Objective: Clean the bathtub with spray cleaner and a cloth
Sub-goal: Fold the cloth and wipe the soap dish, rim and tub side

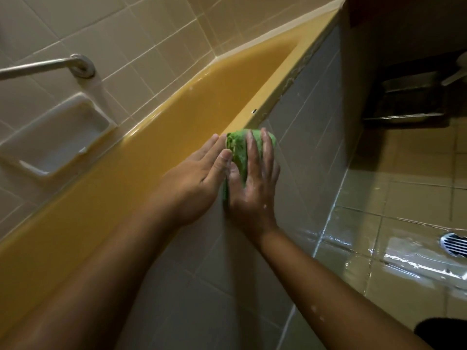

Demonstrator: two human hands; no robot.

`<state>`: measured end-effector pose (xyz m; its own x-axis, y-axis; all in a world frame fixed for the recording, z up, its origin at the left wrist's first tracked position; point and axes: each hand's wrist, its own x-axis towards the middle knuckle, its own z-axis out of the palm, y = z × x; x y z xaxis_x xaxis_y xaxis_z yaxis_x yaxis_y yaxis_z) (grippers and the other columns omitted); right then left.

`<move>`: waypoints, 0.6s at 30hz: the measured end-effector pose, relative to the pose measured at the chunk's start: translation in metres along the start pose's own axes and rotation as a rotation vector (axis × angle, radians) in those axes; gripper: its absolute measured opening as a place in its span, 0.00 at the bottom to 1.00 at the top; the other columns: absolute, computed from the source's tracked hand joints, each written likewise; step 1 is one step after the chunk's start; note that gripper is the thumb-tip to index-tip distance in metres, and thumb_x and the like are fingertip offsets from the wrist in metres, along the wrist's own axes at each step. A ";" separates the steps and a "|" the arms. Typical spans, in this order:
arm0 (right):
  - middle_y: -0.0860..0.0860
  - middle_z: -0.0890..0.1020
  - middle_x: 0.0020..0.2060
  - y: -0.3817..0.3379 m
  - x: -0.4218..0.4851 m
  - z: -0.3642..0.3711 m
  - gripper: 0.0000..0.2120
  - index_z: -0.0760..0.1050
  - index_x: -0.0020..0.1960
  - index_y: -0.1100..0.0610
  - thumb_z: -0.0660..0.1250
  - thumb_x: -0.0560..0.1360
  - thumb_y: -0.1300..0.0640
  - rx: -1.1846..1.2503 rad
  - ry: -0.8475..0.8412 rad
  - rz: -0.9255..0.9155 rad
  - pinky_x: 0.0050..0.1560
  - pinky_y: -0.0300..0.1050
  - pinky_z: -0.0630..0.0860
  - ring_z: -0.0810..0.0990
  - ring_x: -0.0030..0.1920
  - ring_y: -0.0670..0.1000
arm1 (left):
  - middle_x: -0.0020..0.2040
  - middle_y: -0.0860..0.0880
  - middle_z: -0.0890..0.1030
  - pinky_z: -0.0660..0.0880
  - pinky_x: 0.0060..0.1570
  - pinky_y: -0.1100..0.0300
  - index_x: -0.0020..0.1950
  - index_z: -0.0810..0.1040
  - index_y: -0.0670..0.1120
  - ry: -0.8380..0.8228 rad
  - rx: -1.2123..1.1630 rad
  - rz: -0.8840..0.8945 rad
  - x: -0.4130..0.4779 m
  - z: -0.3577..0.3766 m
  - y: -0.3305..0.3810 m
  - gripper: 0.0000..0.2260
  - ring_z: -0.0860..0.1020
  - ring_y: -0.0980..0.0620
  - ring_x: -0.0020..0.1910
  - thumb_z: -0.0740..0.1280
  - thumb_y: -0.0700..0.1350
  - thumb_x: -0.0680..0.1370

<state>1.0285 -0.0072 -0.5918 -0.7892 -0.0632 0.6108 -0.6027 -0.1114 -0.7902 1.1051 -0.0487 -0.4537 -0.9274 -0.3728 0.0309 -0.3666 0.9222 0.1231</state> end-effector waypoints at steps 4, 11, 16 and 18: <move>0.58 0.58 0.82 0.045 0.019 -0.003 0.28 0.63 0.81 0.58 0.57 0.83 0.49 0.005 0.051 -0.021 0.80 0.50 0.53 0.53 0.83 0.53 | 0.83 0.63 0.47 0.46 0.76 0.65 0.84 0.48 0.63 -0.011 0.036 0.005 0.003 0.001 0.001 0.34 0.47 0.63 0.81 0.41 0.69 0.77; 0.51 0.54 0.84 0.159 -0.058 -0.008 0.37 0.56 0.84 0.49 0.49 0.78 0.34 0.009 0.048 0.773 0.77 0.54 0.57 0.58 0.81 0.57 | 0.83 0.64 0.44 0.48 0.77 0.60 0.83 0.44 0.64 -0.045 0.056 0.020 0.013 0.002 0.004 0.36 0.47 0.60 0.82 0.40 0.71 0.76; 0.57 0.52 0.83 0.224 -0.133 -0.021 0.33 0.53 0.84 0.54 0.52 0.84 0.41 -0.042 -0.101 1.285 0.80 0.59 0.55 0.57 0.81 0.61 | 0.83 0.63 0.45 0.49 0.79 0.56 0.84 0.44 0.64 -0.045 0.097 -0.002 0.018 0.000 0.008 0.35 0.49 0.56 0.83 0.41 0.73 0.77; 0.60 0.59 0.81 0.241 -0.158 -0.020 0.31 0.56 0.83 0.54 0.54 0.85 0.43 -0.012 -0.088 1.399 0.79 0.61 0.58 0.61 0.79 0.64 | 0.84 0.62 0.45 0.49 0.80 0.55 0.84 0.43 0.63 -0.049 0.126 0.009 0.020 0.001 0.009 0.35 0.49 0.57 0.83 0.41 0.73 0.78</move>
<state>1.0054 -0.0044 -0.8800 -0.7196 -0.1748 -0.6720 0.6654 0.1030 -0.7393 1.0828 -0.0481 -0.4526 -0.9320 -0.3620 -0.0176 -0.3620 0.9322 -0.0029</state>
